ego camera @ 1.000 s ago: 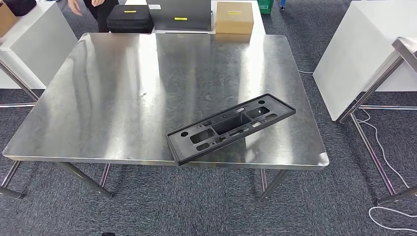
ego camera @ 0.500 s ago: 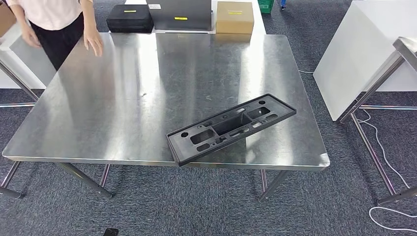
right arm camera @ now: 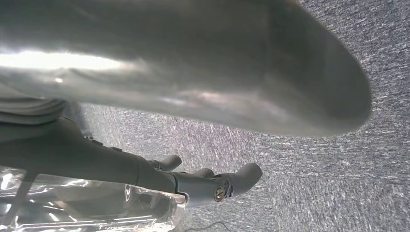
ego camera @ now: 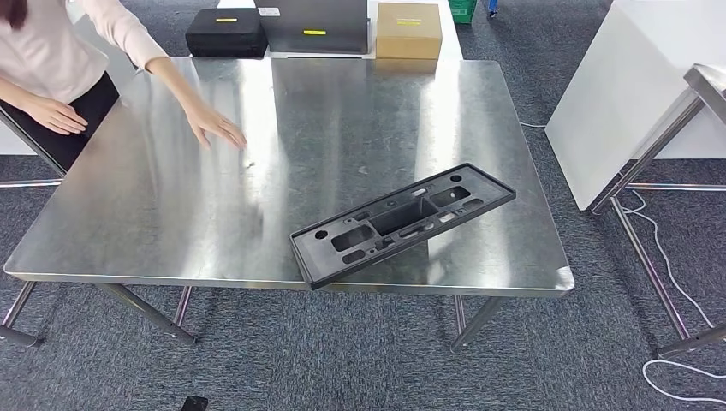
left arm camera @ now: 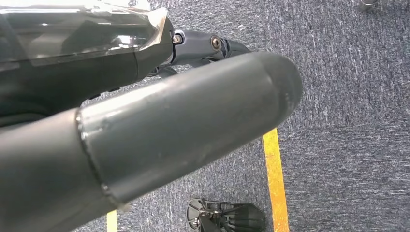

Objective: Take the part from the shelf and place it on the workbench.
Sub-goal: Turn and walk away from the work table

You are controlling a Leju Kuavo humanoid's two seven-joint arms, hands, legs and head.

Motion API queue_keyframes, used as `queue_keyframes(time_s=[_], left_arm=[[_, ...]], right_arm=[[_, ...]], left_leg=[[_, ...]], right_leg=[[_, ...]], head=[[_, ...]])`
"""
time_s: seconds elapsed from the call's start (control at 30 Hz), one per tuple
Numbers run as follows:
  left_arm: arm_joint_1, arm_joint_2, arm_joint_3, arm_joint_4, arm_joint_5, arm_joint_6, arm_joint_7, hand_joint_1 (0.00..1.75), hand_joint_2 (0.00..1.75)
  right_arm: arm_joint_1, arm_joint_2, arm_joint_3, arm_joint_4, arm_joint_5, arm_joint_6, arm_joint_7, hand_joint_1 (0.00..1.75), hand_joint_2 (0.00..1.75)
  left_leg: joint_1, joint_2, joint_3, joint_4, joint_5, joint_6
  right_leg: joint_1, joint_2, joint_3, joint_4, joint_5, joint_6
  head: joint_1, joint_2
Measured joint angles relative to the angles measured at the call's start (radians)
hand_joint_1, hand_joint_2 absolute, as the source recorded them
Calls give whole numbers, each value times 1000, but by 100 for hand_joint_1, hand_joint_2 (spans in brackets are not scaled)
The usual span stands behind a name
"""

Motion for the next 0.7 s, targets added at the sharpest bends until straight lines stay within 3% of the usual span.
queue_keyframes(time_s=[0.2,0.3,0.37,0.43,0.5,0.53,0.6,0.63,0.7], left_arm=[[0,4,-1,0,-7,-1,-3,0,0],[0,4,-1,0,-7,-2,-8,0,0],[0,2,-1,0,-7,-3,-12,0,0],[1,2,-1,0,-7,-4,-14,0,0],[2,1,-1,0,-7,-4,-15,0,0],[3,1,-1,0,-7,-4,-15,0,0],[4,0,-1,0,-6,-4,-16,0,0],[4,0,-1,0,-5,-4,-17,0,0],[4,0,-1,0,-2,-4,-19,0,0]], right_arm=[[0,0,1,2,1,2,6,0,0],[0,-1,2,3,4,3,6,0,0],[-1,-4,4,3,5,5,7,0,0],[-1,-6,5,3,7,9,8,0,0],[0,-8,6,4,9,10,10,0,0],[0,-8,7,4,10,10,11,0,0],[-1,-10,8,4,13,10,13,0,0],[-3,-11,9,4,15,10,14,0,0],[-6,-12,13,4,17,10,16,0,0]], left_leg=[[-6,0,1,4,-4,11],[2,3,12,-12,5,22],[11,7,21,-27,13,29],[13,11,19,-28,14,30],[14,13,15,-28,17,27],[16,13,13,-27,19,24],[20,13,10,-25,24,15],[20,13,8,-23,26,9],[17,12,7,-16,28,-4]], right_leg=[[-5,0,10,-1,-2,8],[0,0,11,4,-9,15],[3,-2,-16,71,-52,12],[-3,-3,-70,200,-113,10],[-13,-3,-93,267,-133,22],[-17,-4,-75,242,-119,33],[-27,-5,7,100,-73,55],[-28,-4,45,39,-49,60],[-24,-1,71,-17,-31,53]], head=[[0,0],[0,0],[3,0],[5,0],[5,0],[6,0],[6,0],[6,0],[7,0]])
